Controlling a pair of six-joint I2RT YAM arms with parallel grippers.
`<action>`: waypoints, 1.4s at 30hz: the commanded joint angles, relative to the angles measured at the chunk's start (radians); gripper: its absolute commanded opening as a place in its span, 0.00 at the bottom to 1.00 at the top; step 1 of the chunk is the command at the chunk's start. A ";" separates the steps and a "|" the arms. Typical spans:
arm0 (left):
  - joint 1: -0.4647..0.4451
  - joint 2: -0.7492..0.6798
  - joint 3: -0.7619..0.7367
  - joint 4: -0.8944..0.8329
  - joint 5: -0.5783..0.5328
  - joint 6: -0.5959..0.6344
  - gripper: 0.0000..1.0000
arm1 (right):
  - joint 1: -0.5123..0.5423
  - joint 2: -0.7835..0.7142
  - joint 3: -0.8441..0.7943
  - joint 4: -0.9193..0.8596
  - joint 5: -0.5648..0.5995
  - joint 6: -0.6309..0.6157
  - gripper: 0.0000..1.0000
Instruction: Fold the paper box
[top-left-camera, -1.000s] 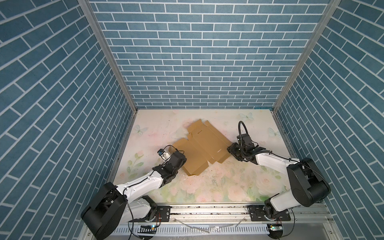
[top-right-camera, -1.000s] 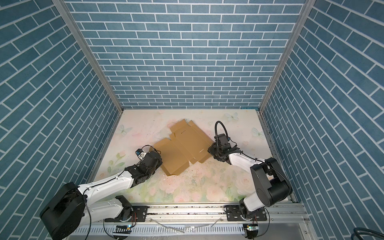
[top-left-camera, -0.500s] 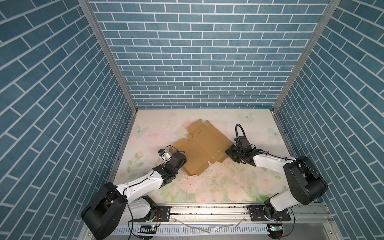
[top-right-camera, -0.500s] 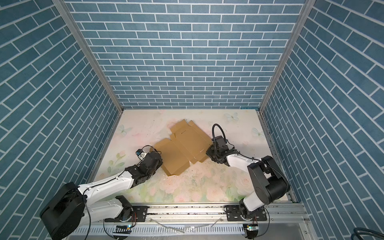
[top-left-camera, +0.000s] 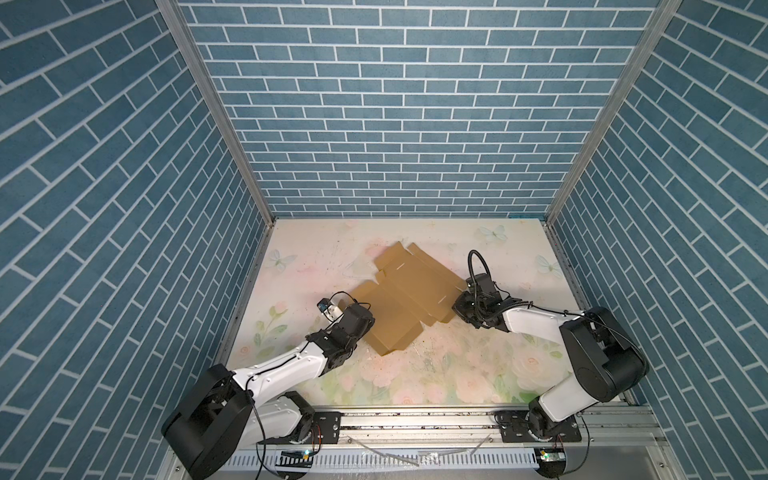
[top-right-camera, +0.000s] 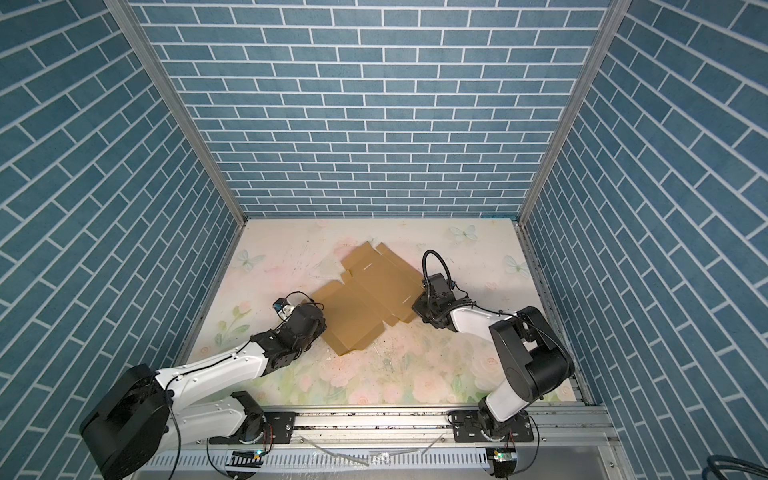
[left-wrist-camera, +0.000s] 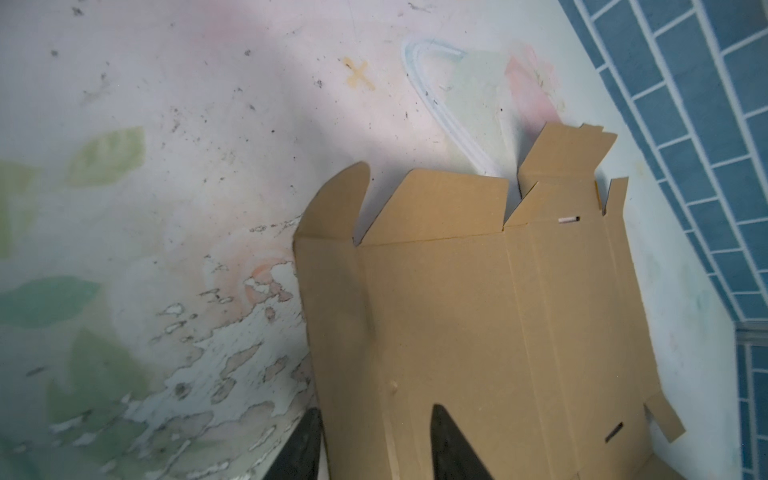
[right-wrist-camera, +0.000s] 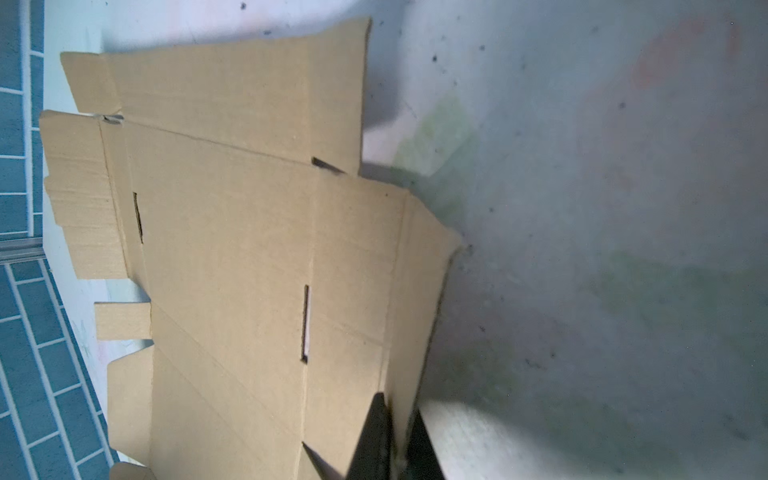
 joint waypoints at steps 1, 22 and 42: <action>-0.005 -0.027 0.030 -0.080 -0.028 0.027 0.55 | 0.004 0.015 0.027 -0.028 0.027 -0.025 0.06; 0.279 0.057 0.202 -0.156 0.330 0.510 0.93 | -0.194 0.095 0.346 -0.416 -0.143 -0.507 0.04; 0.391 0.538 0.645 -0.212 0.734 0.848 0.80 | -0.211 0.161 0.559 -0.590 -0.266 -0.886 0.04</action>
